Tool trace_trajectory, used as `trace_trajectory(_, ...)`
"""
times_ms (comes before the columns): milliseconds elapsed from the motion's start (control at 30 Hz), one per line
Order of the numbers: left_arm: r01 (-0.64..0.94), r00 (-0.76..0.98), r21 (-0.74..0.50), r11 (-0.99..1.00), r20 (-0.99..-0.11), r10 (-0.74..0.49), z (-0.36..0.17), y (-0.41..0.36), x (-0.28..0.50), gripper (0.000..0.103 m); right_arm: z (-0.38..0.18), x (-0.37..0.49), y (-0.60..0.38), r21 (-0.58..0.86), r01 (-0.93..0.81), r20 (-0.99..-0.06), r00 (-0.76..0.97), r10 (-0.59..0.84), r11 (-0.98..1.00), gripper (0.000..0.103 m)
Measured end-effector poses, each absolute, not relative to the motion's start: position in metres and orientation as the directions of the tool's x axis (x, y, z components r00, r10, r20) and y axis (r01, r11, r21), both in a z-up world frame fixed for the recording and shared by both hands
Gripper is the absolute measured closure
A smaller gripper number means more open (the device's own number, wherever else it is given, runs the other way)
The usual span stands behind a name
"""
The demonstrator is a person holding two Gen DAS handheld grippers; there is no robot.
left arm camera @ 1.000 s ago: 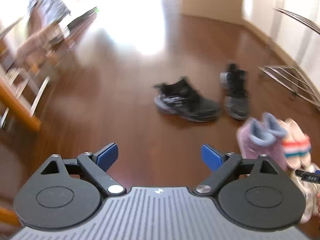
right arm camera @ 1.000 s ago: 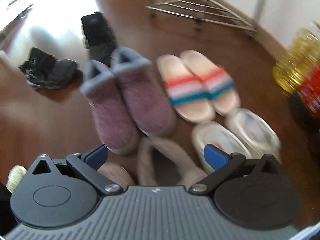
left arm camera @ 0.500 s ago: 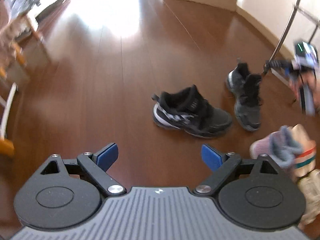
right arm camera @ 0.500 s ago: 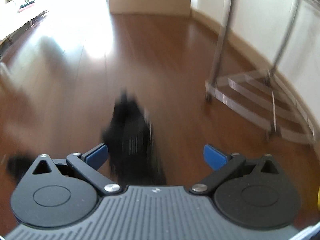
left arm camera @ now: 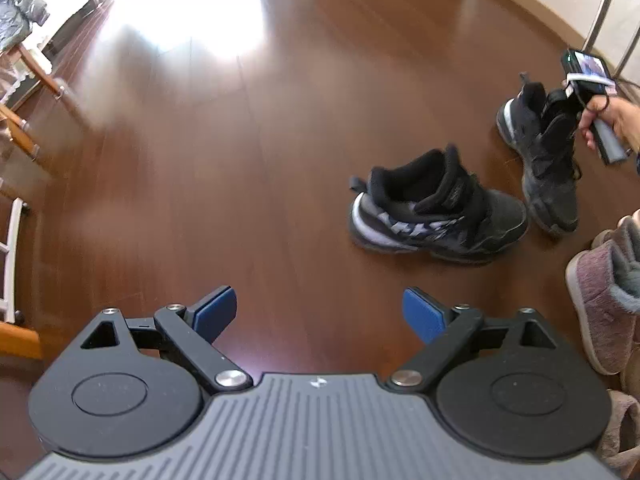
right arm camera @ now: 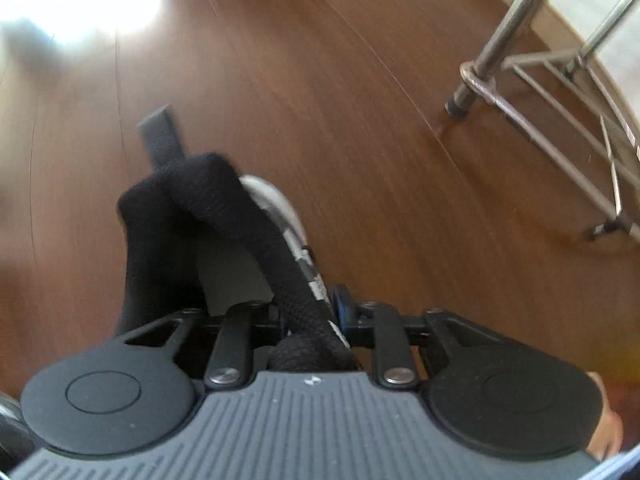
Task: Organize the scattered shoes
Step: 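Grasp the black high-top by its collar with the right gripper and lift, then carry the black high-top beside the pink boots with the right gripper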
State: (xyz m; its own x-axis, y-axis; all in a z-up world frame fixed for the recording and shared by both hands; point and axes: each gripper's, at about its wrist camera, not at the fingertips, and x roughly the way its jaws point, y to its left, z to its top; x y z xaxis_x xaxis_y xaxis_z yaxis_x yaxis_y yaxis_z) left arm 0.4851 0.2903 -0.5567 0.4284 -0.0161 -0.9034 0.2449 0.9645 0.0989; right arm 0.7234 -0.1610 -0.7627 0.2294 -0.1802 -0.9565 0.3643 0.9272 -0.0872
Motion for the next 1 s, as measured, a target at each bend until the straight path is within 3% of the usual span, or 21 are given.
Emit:
trace_trajectory(133,0.255,0.455,0.094,0.962,-0.89,-0.033,-0.548,0.283,0.478,0.011,-0.732,0.67,-0.167,0.065,0.35,-0.905,0.414,-0.092,0.935,0.086)
trace_trajectory(300,0.248,0.515,0.137,0.959,-0.857,-0.01,-0.518,0.261,0.446,0.011,-0.66,0.59,-0.164,0.293,0.243,-0.746,0.663,0.063,0.925,0.087)
trace_trajectory(433,0.221,0.563,0.233,0.947,-0.823,0.071,-0.495,0.24,0.406,0.011,-0.605,0.539,-0.142,0.37,0.112,-0.679,0.71,0.187,0.922,0.087)
trace_trajectory(567,0.148,0.581,0.271,0.951,-0.802,0.138,-0.47,0.231,0.362,0.01,-0.586,0.48,-0.115,0.407,0.057,-0.721,0.632,0.283,0.912,0.086)
trace_trajectory(733,0.011,0.508,0.276,0.961,-0.829,0.233,-0.463,0.233,0.303,0.009,-0.625,0.405,-0.076,0.411,0.073,-0.854,0.379,0.356,0.909,0.086)
trace_trajectory(833,-0.013,0.468,0.279,0.96,-0.847,0.252,-0.465,0.23,0.274,0.009,-0.681,0.358,-0.047,0.37,0.099,-0.916,0.202,0.345,0.924,0.086)
trace_trajectory(933,-0.028,0.459,0.32,0.947,-0.837,0.296,-0.468,0.226,0.248,0.009,-0.742,0.33,-0.019,0.283,0.017,-0.954,0.103,0.28,0.959,0.083)
trace_trajectory(967,-0.036,0.455,0.334,0.942,-0.834,0.313,-0.471,0.225,0.239,0.009,-0.757,0.326,-0.015,0.262,-0.016,-0.961,0.088,0.263,0.965,0.076)
trace_trajectory(1000,-0.038,0.453,0.336,0.941,-0.833,0.316,-0.473,0.224,0.239,0.009,-0.765,0.322,-0.013,0.256,-0.039,-0.963,0.081,0.258,0.966,0.059)
